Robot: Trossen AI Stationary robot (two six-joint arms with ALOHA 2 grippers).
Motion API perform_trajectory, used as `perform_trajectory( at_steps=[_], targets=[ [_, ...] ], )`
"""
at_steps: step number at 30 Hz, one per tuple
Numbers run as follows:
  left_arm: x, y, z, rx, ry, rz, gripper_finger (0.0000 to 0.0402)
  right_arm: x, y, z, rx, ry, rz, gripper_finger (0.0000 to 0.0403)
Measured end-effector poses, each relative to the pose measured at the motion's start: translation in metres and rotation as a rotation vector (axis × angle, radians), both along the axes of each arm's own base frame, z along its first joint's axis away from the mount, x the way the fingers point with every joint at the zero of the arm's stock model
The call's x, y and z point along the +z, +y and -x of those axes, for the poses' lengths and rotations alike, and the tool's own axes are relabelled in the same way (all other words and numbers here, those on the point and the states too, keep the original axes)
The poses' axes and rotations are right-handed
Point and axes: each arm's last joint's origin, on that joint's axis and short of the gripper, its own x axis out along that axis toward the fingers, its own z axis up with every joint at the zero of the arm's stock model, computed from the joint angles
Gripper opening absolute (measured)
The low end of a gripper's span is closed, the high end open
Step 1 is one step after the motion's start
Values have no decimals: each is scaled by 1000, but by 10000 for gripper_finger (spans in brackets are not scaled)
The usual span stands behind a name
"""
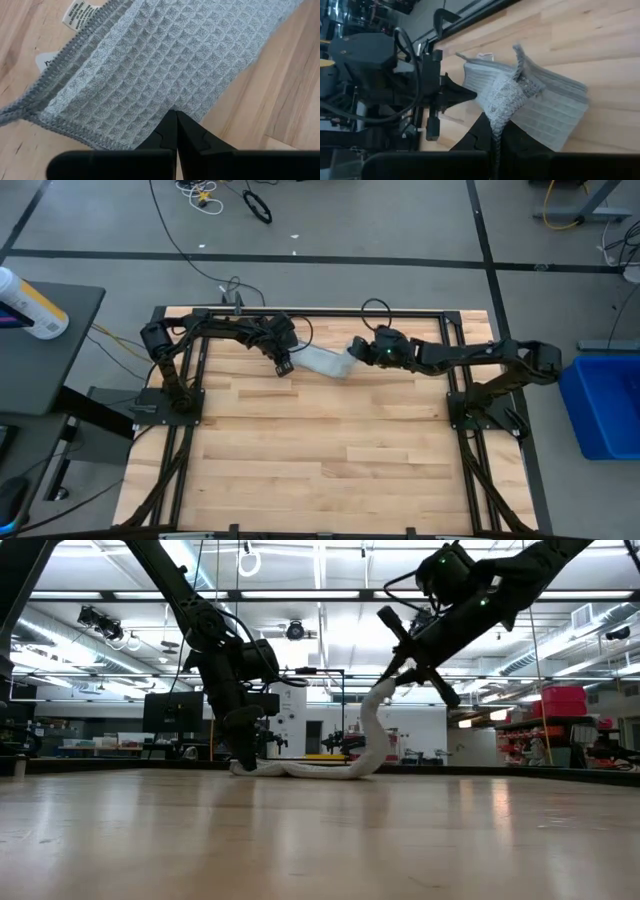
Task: Fold microfiber towels
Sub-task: Fold the gray microfiber cloth
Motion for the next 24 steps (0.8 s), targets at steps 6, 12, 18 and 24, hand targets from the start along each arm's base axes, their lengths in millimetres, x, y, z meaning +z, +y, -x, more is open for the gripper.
perform_trajectory(
  at_steps=[6, 12, 18, 24],
  targets=[
    [0, 0, 0, -2, -3, 3, 0, -13, -8, -14, 11, -59, -6, 6],
    [0, 0, -1, -3, -12, 8, 0, -33, -14, -34, 16, -154, -24, 6],
    [0, 0, -1, 1, -20, 14, 0, -43, -24, -69, 41, -178, -36, 6],
    [2, 0, -3, 40, -56, 41, 0, -35, -38, -106, 84, -228, -12, 6]
  ],
)
